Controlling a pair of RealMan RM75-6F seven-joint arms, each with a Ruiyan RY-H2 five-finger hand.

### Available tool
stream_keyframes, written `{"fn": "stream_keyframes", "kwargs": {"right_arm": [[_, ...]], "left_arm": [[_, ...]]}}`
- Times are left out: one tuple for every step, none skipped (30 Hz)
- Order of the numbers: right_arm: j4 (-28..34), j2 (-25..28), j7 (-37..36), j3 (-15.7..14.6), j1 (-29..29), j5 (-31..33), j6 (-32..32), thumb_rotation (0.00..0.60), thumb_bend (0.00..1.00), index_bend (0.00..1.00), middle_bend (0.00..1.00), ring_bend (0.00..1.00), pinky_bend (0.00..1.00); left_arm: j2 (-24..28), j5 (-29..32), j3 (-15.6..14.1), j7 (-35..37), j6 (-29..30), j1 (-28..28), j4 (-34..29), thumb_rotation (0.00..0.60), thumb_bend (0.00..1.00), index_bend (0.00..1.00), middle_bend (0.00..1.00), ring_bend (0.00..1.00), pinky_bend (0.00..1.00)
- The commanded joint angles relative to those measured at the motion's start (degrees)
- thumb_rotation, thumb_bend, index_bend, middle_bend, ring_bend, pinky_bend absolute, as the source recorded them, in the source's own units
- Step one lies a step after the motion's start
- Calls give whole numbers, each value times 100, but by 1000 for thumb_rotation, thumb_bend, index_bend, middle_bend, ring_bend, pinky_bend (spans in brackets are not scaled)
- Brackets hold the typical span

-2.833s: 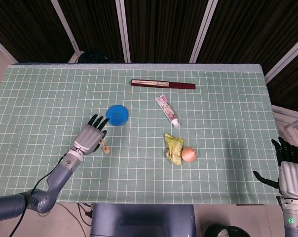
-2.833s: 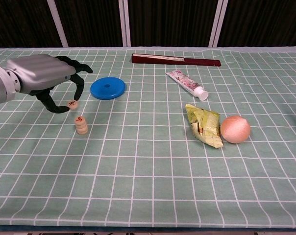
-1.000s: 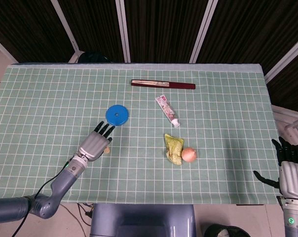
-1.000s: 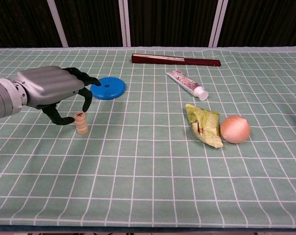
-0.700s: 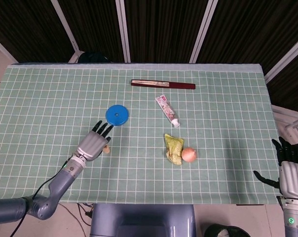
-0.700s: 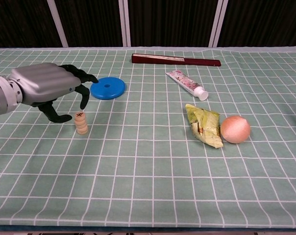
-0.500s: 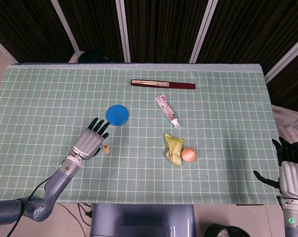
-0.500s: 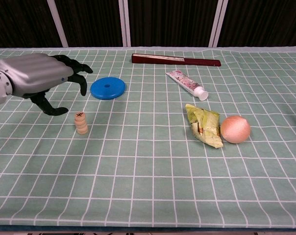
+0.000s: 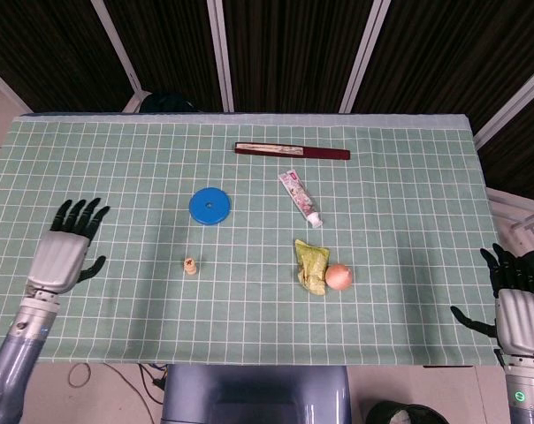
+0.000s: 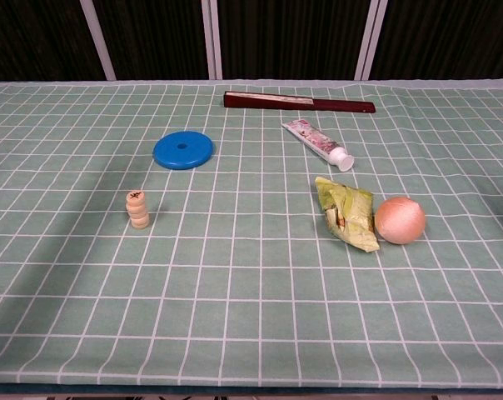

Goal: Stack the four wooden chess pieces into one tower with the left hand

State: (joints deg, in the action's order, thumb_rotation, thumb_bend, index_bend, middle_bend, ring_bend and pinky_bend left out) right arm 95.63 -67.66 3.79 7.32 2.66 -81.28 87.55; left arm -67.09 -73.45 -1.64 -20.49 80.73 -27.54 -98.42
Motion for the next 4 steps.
{"fn": "stream_keyframes", "kwargs": {"right_arm": [[-40, 9, 1, -34, 10, -77, 9, 600, 232, 81, 13, 0, 0], [-51, 12, -2, -41, 11, -107, 18, 600, 233, 81, 13, 0, 0], [-65, 13, -4, -47, 12, -134, 29, 600, 232, 81, 13, 0, 0], [-78, 12, -1, -51, 12, -152, 39, 600, 232, 81, 13, 0, 0]], "left_arm": [[354, -295, -127, 573, 306, 438, 170, 600, 262, 74, 0, 0, 0], [388, -343, -133, 682, 367, 510, 211, 600, 262, 74, 0, 0, 0], [412, -398, -137, 775, 428, 577, 252, 600, 262, 73, 0, 0, 0], [425, -449, -137, 847, 481, 634, 292, 600, 262, 73, 0, 0, 0]]}}
